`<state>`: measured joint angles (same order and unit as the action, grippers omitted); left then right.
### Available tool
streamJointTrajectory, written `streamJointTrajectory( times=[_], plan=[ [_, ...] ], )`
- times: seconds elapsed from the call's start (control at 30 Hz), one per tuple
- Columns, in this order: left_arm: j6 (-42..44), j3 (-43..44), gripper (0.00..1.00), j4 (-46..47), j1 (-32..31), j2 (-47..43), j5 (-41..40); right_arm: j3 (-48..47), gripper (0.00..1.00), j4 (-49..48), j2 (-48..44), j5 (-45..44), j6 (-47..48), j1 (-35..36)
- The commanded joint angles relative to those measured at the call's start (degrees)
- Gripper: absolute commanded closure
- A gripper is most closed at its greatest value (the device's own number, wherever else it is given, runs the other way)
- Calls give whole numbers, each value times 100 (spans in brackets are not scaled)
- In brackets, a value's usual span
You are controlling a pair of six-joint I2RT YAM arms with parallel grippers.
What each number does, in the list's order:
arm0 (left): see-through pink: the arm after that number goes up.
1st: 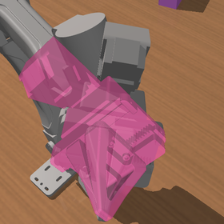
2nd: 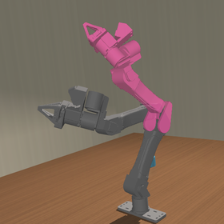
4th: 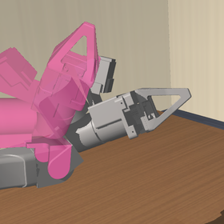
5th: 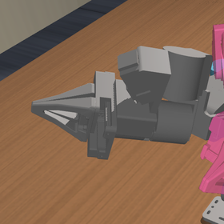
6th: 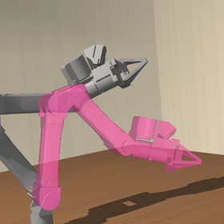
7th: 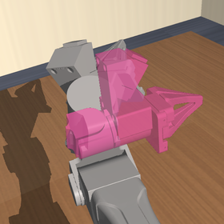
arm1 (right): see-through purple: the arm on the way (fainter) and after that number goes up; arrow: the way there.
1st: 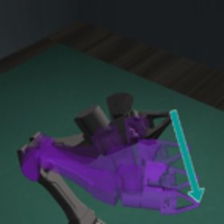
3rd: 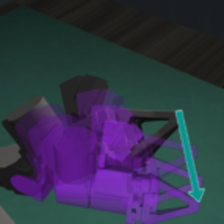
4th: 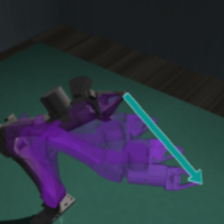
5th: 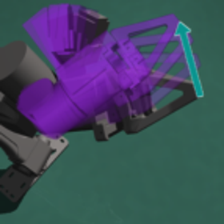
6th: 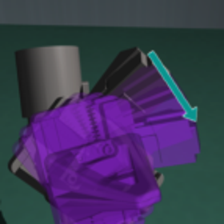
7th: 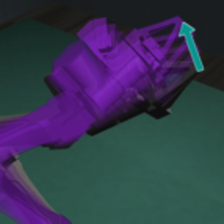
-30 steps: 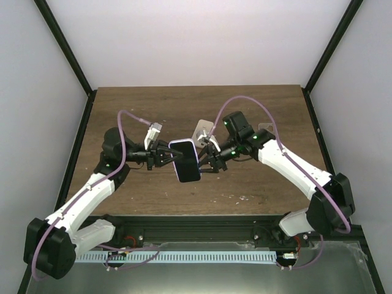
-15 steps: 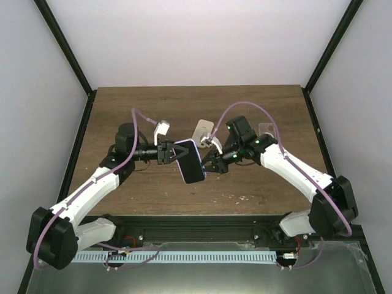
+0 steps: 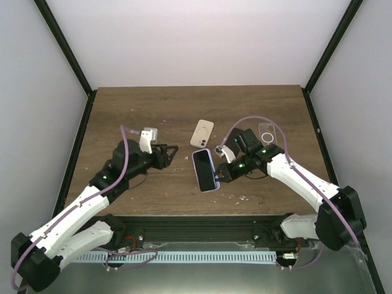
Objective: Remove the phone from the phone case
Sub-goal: Remove the phone case from the phone.
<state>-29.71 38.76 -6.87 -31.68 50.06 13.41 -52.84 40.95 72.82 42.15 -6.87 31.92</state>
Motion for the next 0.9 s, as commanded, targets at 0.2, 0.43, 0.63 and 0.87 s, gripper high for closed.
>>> streamJointTrajectory(
  times=[0.2, 0.43, 0.63, 0.87],
  plan=[
    [310, 52, 46, -955, -2550, 559, -3238, 94, 99, -344, 634, -494, -1307, -363],
    [876, 219, 46, -435, -3466, 1610, -4014, -147, 99, -603, 696, -793, -1852, -362],
    [1544, 490, 42, -90, -3713, 2372, -4207, 67, 99, -961, 955, -1065, -2588, -224],
    [1840, 577, 43, 316, -3731, 2954, -4227, -161, 99, -1008, 1526, -1263, -2645, -222]
  ],
)
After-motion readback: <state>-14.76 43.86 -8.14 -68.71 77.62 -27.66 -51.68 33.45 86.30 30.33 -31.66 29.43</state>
